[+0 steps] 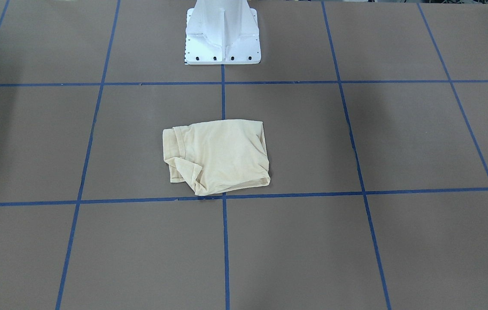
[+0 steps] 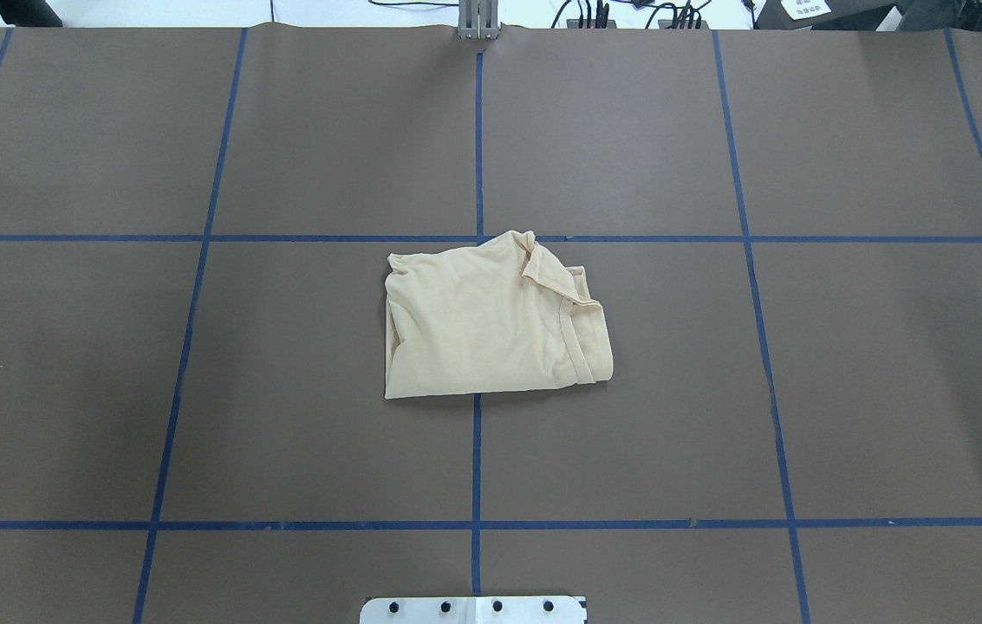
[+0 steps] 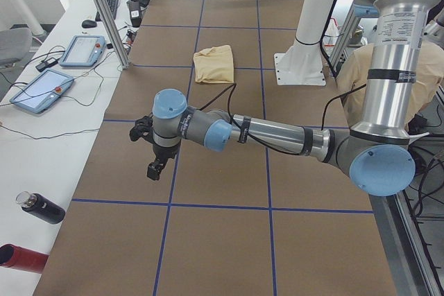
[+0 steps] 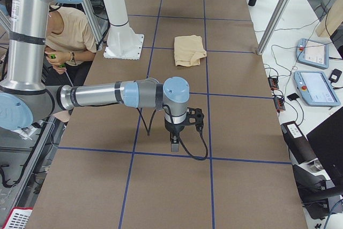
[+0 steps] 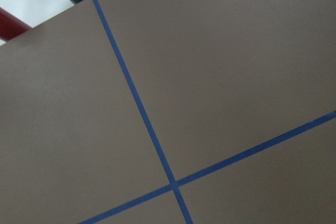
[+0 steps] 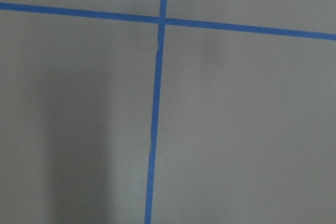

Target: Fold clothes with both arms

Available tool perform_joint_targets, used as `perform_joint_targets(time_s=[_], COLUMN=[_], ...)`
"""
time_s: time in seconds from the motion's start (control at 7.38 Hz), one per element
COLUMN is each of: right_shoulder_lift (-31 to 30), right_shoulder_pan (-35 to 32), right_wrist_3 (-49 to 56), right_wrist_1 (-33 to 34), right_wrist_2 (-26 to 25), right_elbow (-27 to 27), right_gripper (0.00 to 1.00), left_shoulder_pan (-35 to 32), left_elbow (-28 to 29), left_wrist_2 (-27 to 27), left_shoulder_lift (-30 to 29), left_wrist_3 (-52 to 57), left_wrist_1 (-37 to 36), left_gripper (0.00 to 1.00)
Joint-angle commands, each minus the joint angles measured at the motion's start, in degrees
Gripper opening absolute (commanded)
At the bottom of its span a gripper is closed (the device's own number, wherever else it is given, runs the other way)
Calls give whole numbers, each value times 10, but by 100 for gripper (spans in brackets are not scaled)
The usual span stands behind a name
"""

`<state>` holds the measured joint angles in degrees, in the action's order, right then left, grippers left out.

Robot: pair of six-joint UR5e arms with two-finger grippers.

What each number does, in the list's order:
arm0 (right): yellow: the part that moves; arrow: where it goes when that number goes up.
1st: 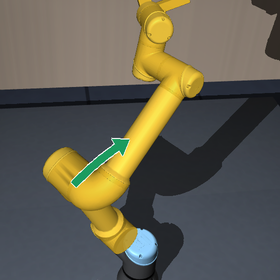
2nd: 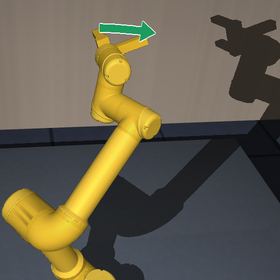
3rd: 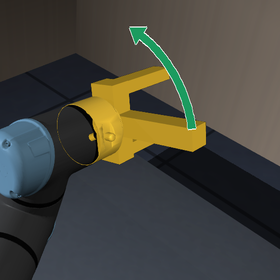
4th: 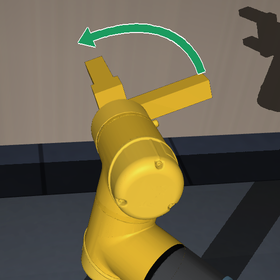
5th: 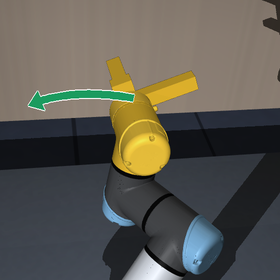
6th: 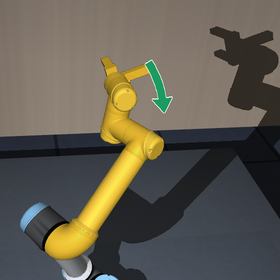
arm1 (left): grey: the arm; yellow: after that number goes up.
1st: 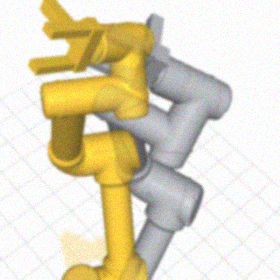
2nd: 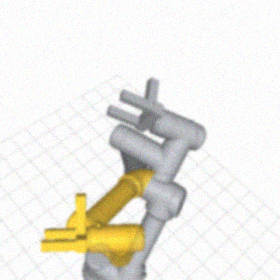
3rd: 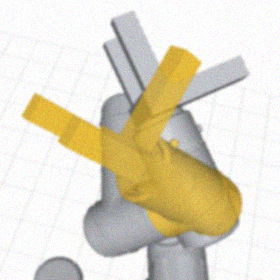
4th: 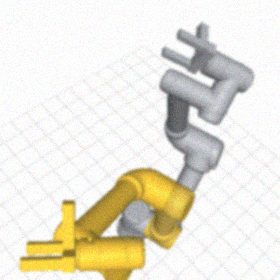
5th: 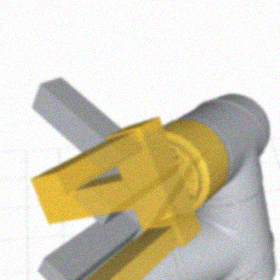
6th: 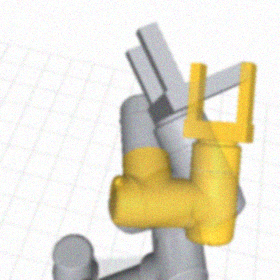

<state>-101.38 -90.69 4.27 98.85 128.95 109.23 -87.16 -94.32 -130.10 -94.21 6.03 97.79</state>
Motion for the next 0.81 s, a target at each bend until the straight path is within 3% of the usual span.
perform_joint_targets(time_s=[0.0, 0.68], right_shoulder_lift=[-3, -3], right_shoulder_pan=[-1, -1], right_wrist_3=[0, 0], right_wrist_1=[-1, -2], right_wrist_2=[3, 2], right_elbow=[-7, -8], right_gripper=[100, 100], left_shoulder_pan=[-21, -31], left_elbow=[-3, -32], left_wrist_2=[-9, -9], left_shoulder_lift=[51, 83], left_wrist_3=[73, 70], left_wrist_1=[-37, -36], left_gripper=[100, 100])
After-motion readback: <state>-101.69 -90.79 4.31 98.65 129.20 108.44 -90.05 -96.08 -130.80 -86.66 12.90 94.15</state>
